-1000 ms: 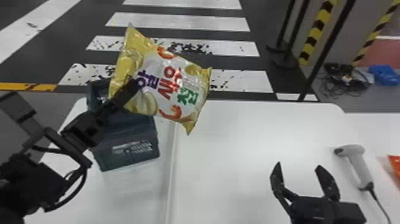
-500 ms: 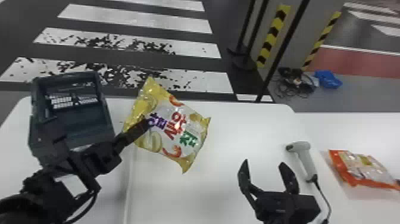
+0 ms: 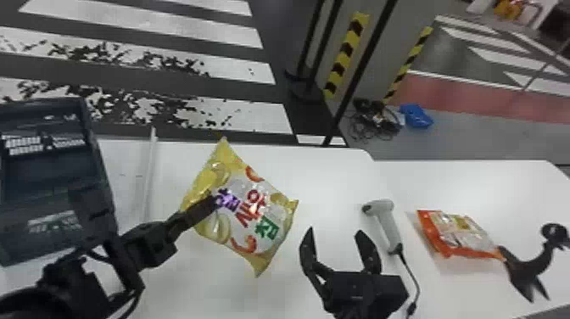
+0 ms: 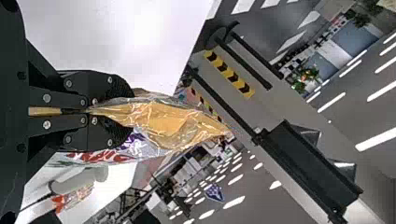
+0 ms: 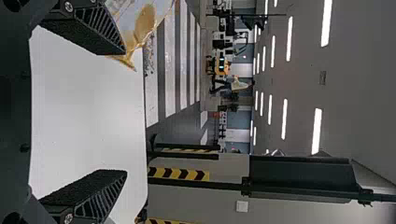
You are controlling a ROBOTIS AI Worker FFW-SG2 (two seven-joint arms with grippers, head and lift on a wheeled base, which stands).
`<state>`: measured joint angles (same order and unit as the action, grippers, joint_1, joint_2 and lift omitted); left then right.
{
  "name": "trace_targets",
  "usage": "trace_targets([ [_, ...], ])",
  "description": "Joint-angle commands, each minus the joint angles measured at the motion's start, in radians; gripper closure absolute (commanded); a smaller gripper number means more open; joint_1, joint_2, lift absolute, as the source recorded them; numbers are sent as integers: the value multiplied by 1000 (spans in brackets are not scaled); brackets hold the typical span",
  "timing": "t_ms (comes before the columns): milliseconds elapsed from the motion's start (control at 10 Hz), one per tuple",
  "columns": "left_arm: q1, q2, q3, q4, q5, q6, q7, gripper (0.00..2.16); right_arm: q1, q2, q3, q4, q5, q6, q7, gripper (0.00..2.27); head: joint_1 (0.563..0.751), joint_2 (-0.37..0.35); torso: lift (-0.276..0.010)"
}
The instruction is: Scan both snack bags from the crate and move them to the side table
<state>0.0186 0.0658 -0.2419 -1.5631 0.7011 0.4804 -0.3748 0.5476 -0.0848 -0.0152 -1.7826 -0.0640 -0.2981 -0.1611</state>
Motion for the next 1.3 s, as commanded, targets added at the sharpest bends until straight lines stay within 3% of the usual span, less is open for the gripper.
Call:
trace_targets([
  [0,-23,-9,-37,78,-25,-9,0,2138,0,2,4,2,1,0,0,83,695,-350,-99],
  [100,-49,-17,-65,137,-38,-15,5,1889,0,3,6,2,1,0,0,83,695,-350,-99],
  [200,-57,-21,-97,147,-80,-15,22,1045,2,5,6,2,1,0,0,83,695,-350,-99],
  [300,-57,-20,-117,133,-132,-15,42,-2,3,7,6,2,1,0,0,83,695,-350,-99],
  [400,-51,-17,-137,94,-163,-15,62,-2,6,7,6,2,1,-3,0,83,695,-350,-99],
  [500,-34,-14,-152,40,-256,-15,89,26,6,7,4,2,1,-6,0,83,695,-350,-99],
  [700,8,2,-188,-86,-531,-24,232,33,8,5,1,2,1,-6,0,83,695,-350,-99],
  [800,23,11,-191,-130,-612,-42,270,33,8,5,0,2,1,-6,0,83,695,-350,-99],
  [1000,86,37,-183,-249,-730,-82,361,29,2,3,-8,-1,-2,6,3,76,695,-350,-99],
  [1200,179,80,-155,-405,-792,-119,419,29,-1,-1,-26,-35,-19,61,6,53,695,-319,-99],
])
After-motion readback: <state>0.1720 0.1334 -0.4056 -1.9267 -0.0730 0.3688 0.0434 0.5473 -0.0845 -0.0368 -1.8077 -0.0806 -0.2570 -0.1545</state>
